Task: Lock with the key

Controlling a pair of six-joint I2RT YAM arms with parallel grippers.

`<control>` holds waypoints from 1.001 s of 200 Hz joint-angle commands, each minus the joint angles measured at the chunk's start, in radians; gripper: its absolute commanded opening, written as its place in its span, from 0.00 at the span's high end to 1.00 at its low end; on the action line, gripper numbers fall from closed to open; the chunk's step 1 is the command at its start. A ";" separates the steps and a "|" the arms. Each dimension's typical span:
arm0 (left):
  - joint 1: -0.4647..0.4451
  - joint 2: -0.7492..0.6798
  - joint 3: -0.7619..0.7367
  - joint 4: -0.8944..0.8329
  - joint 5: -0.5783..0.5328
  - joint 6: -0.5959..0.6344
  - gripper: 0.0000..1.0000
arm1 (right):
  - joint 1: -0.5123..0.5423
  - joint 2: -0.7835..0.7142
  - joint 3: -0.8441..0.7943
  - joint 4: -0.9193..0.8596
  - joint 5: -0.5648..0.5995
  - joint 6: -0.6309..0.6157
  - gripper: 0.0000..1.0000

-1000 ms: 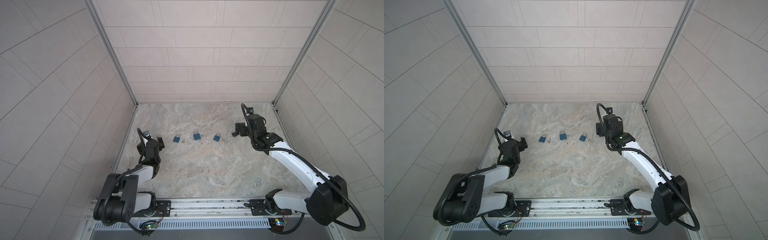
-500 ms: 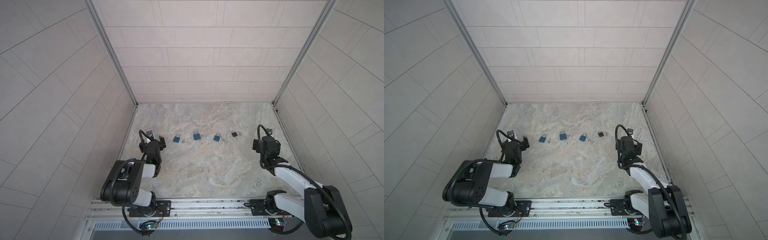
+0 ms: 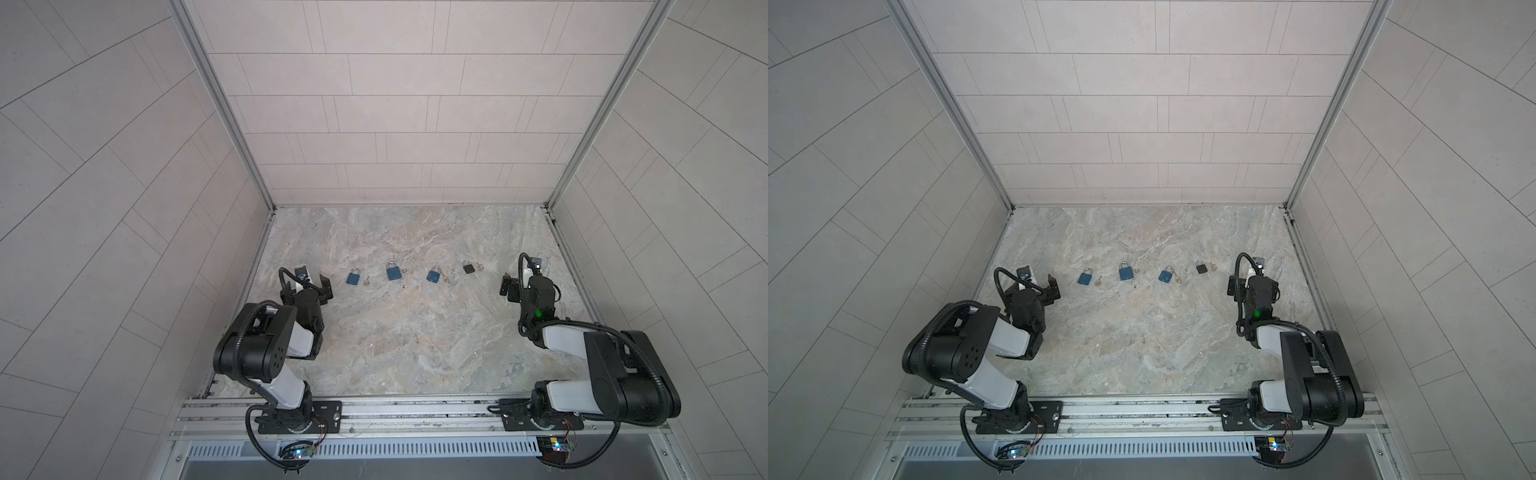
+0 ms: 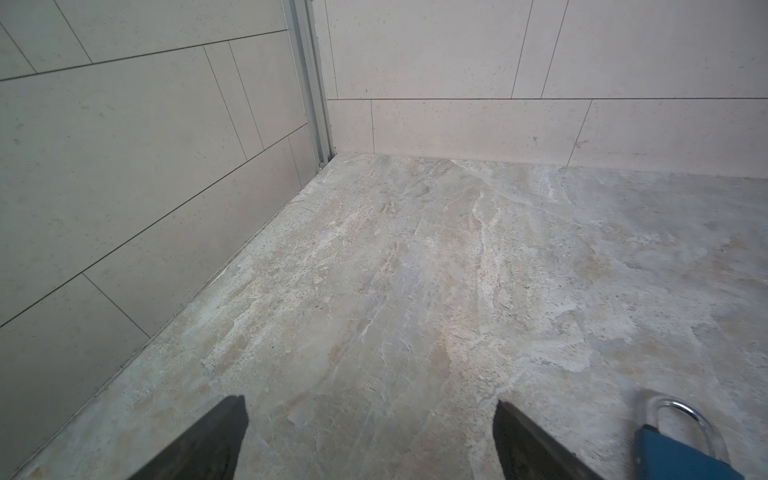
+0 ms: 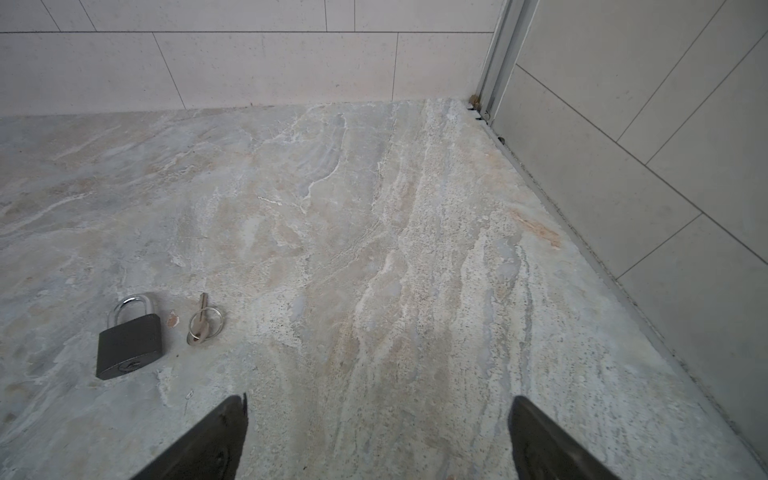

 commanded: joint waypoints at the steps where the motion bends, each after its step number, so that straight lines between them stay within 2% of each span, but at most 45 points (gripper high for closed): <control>1: -0.004 -0.005 0.023 0.004 -0.020 0.013 0.00 | 0.023 0.088 0.031 0.082 -0.024 -0.054 0.00; 16: -0.004 -0.009 0.032 -0.020 -0.033 0.010 0.00 | 0.028 0.169 0.063 0.165 -0.079 -0.108 0.00; 24: -0.004 -0.013 0.044 -0.047 -0.045 0.005 0.00 | 0.026 0.150 0.079 0.109 -0.080 -0.107 0.00; 36: -0.004 -0.021 0.062 -0.091 -0.072 -0.004 0.00 | 0.028 0.110 0.121 -0.067 -0.062 -0.080 0.00; 49: -0.004 -0.023 0.072 -0.113 -0.078 -0.010 0.00 | 0.029 0.144 0.086 0.076 -0.081 -0.115 0.00; 65: -0.003 -0.026 0.113 -0.186 -0.072 -0.006 0.00 | 0.030 0.112 0.123 -0.052 -0.064 -0.086 0.00; 81: -0.004 -0.027 0.187 -0.326 -0.088 -0.022 0.00 | 0.031 0.125 0.106 0.011 -0.070 -0.100 0.00; 88: -0.003 -0.029 0.177 -0.304 -0.085 -0.020 0.00 | 0.031 0.114 0.120 -0.039 -0.062 -0.088 0.00; 119: -0.003 -0.027 0.180 -0.311 -0.066 -0.014 0.00 | 0.054 0.139 0.135 -0.039 -0.017 -0.100 0.00; 200: -0.003 -0.022 0.188 -0.321 -0.060 -0.015 0.00 | 0.042 0.157 0.171 -0.088 -0.030 -0.085 0.00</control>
